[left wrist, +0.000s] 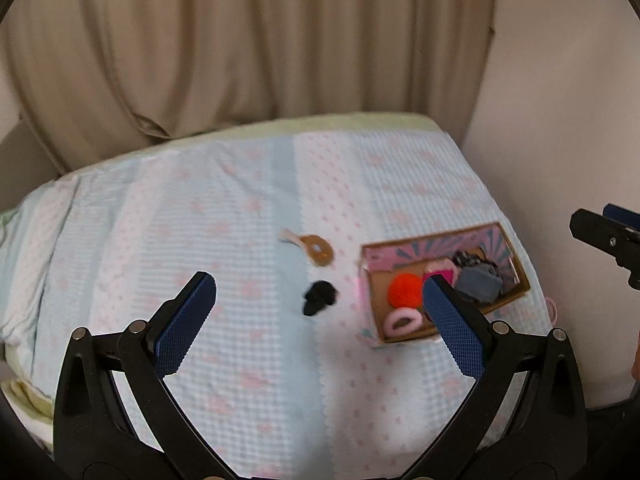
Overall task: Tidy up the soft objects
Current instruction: 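Lift both tools away from the box toward the remaining items, then grasp the black scrunchie with the left tool while the right tool grasps the teddy-bear clip, then carry the black scrunchie and teddy-bear clip over the box with both tools, then open both tools to drop the scrunchie and clip into the box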
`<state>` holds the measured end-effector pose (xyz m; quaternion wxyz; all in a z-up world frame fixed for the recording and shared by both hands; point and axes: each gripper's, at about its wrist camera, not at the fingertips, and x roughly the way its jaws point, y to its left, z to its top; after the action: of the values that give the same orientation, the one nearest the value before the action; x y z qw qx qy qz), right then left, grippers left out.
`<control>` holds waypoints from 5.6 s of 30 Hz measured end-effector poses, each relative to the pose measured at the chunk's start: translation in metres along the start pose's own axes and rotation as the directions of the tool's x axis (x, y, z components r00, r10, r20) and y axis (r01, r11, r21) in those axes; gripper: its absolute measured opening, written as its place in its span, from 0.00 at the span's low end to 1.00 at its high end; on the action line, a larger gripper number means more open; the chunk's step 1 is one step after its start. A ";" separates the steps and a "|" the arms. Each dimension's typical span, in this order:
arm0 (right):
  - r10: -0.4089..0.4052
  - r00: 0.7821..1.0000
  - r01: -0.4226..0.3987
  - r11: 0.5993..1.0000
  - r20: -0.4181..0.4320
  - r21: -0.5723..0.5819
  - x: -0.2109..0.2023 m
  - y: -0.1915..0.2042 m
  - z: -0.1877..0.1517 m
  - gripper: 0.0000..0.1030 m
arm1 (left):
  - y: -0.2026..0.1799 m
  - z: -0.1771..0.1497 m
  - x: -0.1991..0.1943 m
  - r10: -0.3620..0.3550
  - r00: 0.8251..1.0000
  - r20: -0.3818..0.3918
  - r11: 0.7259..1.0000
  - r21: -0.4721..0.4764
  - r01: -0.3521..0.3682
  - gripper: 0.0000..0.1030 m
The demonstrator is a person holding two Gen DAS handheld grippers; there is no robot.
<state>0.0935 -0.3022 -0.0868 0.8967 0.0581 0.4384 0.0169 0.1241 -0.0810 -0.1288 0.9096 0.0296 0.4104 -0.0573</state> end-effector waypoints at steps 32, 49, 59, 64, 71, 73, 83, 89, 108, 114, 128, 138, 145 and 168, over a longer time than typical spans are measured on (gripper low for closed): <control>0.216 0.895 -0.334 0.905 -0.390 -0.263 0.224 0.148 0.094 1.00 | 0.076 -0.044 0.195 -0.158 0.955 -0.249 0.965 -0.242 0.096 0.99; 0.081 0.677 -0.410 0.867 -0.731 -0.284 0.466 0.173 0.028 0.78 | 0.033 -0.100 0.360 -0.210 0.883 -0.419 0.968 -0.217 0.128 0.81; 0.011 0.662 -0.390 0.859 -0.749 -0.332 0.499 0.172 0.001 0.46 | 0.013 -0.113 0.397 -0.169 0.858 -0.485 0.980 -0.177 0.093 0.37; 0.001 0.674 -0.380 0.858 -0.739 -0.346 0.500 0.169 -0.001 0.39 | 0.022 -0.112 0.397 -0.189 0.856 -0.481 0.973 -0.208 0.098 0.21; 0.028 0.691 -0.376 0.868 -0.723 -0.325 0.489 0.172 -0.002 0.37 | 0.041 -0.106 0.383 -0.185 0.866 -0.464 0.967 -0.242 0.077 0.18; 0.039 0.699 -0.373 0.872 -0.714 -0.317 0.482 0.175 0.003 0.37 | 0.050 -0.102 0.374 -0.181 0.875 -0.450 0.964 -0.257 0.067 0.18; 0.116 0.767 -0.361 0.891 -0.631 -0.276 0.404 0.182 0.035 0.37 | 0.086 -0.057 0.305 -0.151 0.929 -0.337 0.960 -0.275 0.056 0.18; 0.170 0.830 -0.346 0.904 -0.532 -0.250 0.315 0.176 0.063 0.37 | 0.100 -0.021 0.229 -0.136 0.961 -0.243 0.967 -0.245 0.075 0.18; 0.201 0.966 -0.216 0.973 -0.162 -0.084 0.046 0.086 0.038 0.37 | 0.038 0.022 0.034 -0.156 0.987 -0.032 0.980 -0.127 0.150 0.18; 0.140 0.983 -0.145 0.989 -0.117 -0.037 0.015 0.041 0.018 0.37 | -0.013 0.027 0.033 -0.202 0.979 -0.036 0.977 -0.076 0.199 0.18; 0.038 0.977 -0.017 0.995 -0.212 0.099 0.055 -0.086 0.016 0.37 | -0.112 0.030 0.117 -0.241 0.953 -0.183 0.970 -0.038 0.238 0.18; 0.002 0.912 0.013 0.999 -0.411 0.034 0.147 -0.122 0.010 0.37 | -0.145 0.004 0.224 -0.197 0.899 -0.390 0.979 -0.033 0.200 0.18; -0.030 0.852 -0.029 0.994 -0.523 -0.104 0.212 -0.119 0.000 0.37 | -0.157 -0.026 0.281 -0.183 0.843 -0.505 0.981 -0.031 0.194 0.18; -0.069 0.821 -0.058 0.978 -0.566 -0.202 0.270 -0.125 -0.023 1.00 | -0.168 -0.044 0.304 -0.121 0.809 -0.576 0.972 0.096 0.214 0.99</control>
<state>0.2382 -0.4019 -0.3273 0.7257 -0.0461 0.6821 0.0771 0.2691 -0.2678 -0.3867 0.7330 0.0802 0.6567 -0.1581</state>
